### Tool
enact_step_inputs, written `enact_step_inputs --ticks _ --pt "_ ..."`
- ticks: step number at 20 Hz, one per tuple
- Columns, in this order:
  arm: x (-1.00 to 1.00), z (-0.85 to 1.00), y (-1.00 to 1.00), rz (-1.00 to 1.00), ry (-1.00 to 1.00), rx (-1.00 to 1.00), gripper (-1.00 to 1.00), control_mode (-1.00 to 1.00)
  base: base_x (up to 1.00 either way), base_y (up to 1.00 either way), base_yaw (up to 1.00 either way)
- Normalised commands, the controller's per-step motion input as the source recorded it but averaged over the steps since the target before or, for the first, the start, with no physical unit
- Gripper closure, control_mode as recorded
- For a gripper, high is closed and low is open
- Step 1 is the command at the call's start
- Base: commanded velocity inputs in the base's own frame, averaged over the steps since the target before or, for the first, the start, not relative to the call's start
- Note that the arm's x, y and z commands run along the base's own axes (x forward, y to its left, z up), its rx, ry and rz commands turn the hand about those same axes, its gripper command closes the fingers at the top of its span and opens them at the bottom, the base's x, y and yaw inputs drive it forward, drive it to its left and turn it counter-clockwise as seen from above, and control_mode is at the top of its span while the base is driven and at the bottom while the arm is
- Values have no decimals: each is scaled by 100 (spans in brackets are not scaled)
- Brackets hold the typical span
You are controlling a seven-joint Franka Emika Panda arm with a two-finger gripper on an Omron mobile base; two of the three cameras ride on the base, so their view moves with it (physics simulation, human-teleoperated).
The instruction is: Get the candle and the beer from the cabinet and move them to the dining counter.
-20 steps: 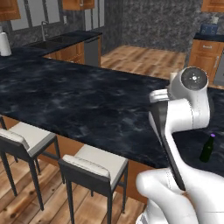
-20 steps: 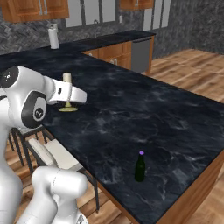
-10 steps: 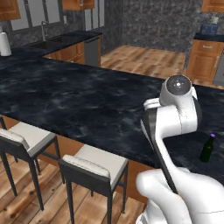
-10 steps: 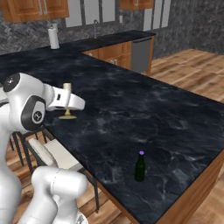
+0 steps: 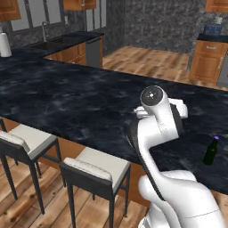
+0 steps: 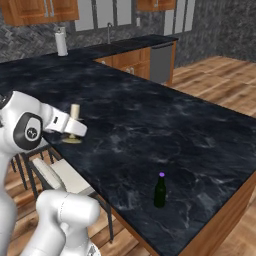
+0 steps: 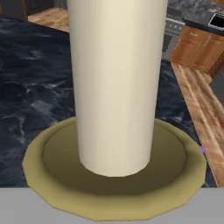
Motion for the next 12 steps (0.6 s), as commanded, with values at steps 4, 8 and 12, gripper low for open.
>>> enact_step_inputs --ticks 4,8,12 --pt "0 -53 11 -25 -26 0 100 -100 0 0 0" --pt "16 -41 0 -20 -18 1 100 -100 0 0 0" --pt "1 -44 -1 -15 -14 0 100 -100 0 0 0"
